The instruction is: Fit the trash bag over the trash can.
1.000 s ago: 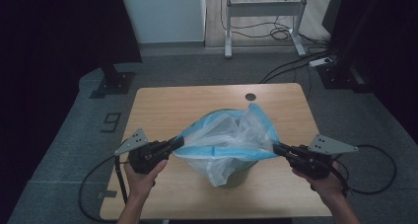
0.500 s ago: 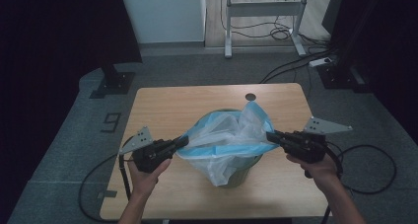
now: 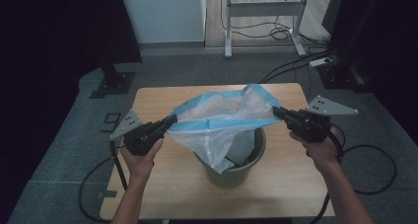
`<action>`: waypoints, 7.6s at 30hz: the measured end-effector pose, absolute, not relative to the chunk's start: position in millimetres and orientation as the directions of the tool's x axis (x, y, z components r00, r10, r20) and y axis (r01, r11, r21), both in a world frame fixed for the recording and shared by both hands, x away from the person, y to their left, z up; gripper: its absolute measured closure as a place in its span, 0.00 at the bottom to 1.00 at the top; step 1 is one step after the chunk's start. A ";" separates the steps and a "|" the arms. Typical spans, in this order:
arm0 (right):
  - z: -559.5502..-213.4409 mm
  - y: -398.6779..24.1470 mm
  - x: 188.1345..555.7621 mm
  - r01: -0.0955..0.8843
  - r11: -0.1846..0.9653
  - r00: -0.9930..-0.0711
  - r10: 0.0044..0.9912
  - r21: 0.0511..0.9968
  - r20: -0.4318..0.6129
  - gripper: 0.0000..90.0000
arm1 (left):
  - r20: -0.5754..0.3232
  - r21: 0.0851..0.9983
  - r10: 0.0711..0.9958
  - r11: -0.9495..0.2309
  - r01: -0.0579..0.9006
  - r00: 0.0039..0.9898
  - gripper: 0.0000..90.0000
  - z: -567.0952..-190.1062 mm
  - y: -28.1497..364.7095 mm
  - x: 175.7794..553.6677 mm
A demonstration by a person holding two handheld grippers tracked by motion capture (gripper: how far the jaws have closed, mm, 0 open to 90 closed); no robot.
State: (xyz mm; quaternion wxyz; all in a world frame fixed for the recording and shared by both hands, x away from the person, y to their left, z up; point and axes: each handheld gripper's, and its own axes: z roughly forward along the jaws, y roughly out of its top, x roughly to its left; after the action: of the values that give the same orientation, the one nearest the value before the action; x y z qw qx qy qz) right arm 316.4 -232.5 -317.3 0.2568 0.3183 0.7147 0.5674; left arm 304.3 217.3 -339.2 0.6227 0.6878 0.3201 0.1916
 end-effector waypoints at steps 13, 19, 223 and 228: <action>-349.7 -243.5 294.3 0.179 0.127 -0.685 0.728 0.976 0.031 0.98 | -0.147 0.973 0.628 -0.049 0.227 0.764 1.00 -368.6 218.5 282.4; -372.8 -244.7 277.7 0.205 0.141 -0.696 0.717 0.969 0.042 0.98 | -0.176 0.964 0.599 -0.055 0.260 0.781 1.00 -384.9 217.8 272.8; -463.6 -126.8 236.1 0.214 0.444 -0.929 0.369 0.870 0.040 0.99 | -0.224 0.825 0.685 -0.246 0.509 0.693 1.00 -417.9 202.4 401.5; -488.3 -130.4 249.2 0.267 0.474 -0.900 0.434 0.839 0.041 0.99 | -0.229 0.818 0.685 -0.250 0.518 0.692 1.00 -420.3 201.6 403.3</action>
State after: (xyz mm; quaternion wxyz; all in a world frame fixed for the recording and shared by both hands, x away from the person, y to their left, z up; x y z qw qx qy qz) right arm 249.2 -130.4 -488.3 0.0888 0.2054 0.8538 0.4700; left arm 403.3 201.6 -420.3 0.4781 0.7856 0.3829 0.0875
